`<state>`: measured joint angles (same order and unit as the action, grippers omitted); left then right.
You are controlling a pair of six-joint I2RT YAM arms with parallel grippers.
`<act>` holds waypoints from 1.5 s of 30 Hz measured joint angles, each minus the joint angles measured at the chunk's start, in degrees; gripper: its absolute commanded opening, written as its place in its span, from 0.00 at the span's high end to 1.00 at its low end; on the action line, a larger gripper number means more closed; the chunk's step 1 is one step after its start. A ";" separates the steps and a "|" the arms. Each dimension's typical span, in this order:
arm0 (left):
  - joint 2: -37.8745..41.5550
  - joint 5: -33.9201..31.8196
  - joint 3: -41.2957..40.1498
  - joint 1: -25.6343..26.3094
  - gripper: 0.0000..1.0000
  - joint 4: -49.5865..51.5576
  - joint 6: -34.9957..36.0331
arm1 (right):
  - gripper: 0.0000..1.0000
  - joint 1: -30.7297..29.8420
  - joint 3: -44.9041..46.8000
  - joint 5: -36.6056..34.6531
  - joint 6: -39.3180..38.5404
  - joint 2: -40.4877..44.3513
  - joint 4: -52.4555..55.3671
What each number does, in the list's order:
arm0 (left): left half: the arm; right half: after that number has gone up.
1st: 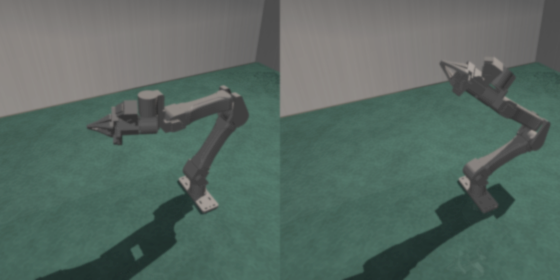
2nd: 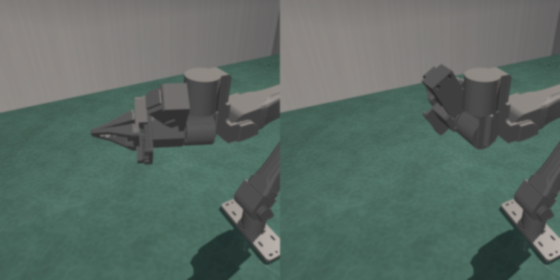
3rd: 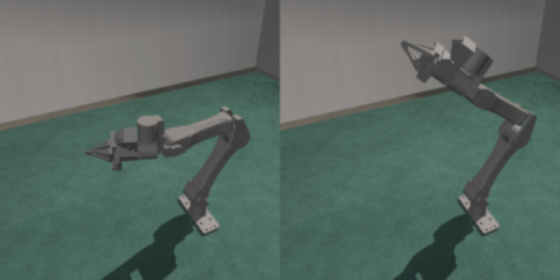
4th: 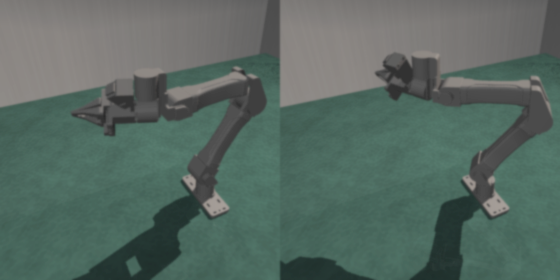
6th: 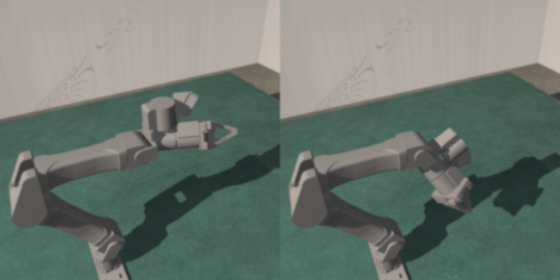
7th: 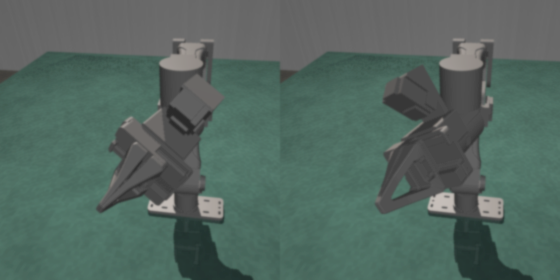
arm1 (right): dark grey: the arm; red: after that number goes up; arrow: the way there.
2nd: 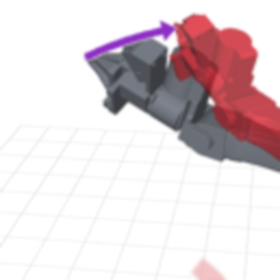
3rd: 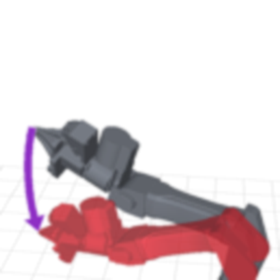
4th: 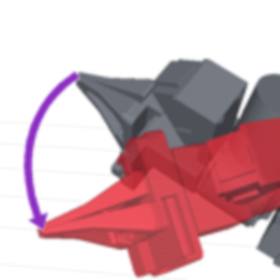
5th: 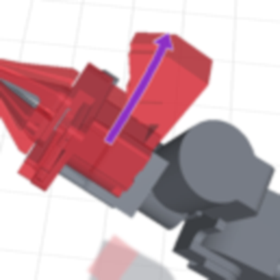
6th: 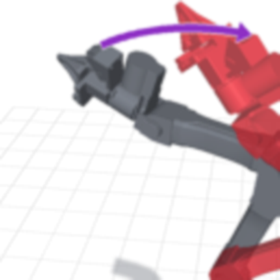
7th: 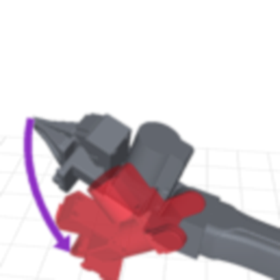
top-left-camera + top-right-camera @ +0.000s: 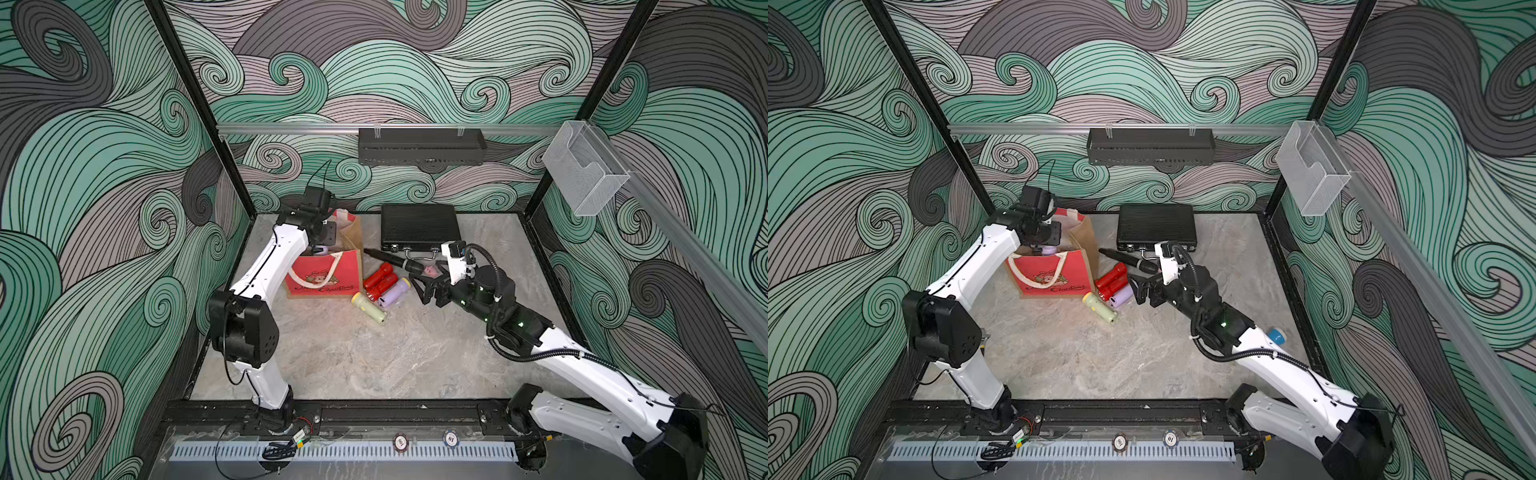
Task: Put the flashlights into the tote bags
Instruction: Place the flashlight in the canvas bag.
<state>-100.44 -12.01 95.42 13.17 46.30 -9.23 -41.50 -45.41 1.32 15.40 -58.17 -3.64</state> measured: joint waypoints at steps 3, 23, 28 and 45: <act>-1.40 0.31 -0.98 -0.02 1.00 0.00 -0.57 | 0.01 0.00 0.00 0.04 0.00 -0.26 0.00; -13.70 4.35 2.95 -2.97 1.00 0.94 -4.44 | 0.01 0.00 0.15 0.39 0.02 -0.09 -0.37; -14.45 4.50 2.95 -2.97 1.00 0.96 -4.70 | 0.01 0.00 0.15 0.37 -0.02 0.63 -0.39; -11.41 4.68 1.90 -2.93 0.40 0.85 -5.62 | 0.01 0.00 0.15 0.11 -0.26 0.98 1.25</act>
<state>-111.85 -7.33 97.32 10.24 47.16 -14.85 -41.50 -45.25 1.43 15.14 -57.19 -2.39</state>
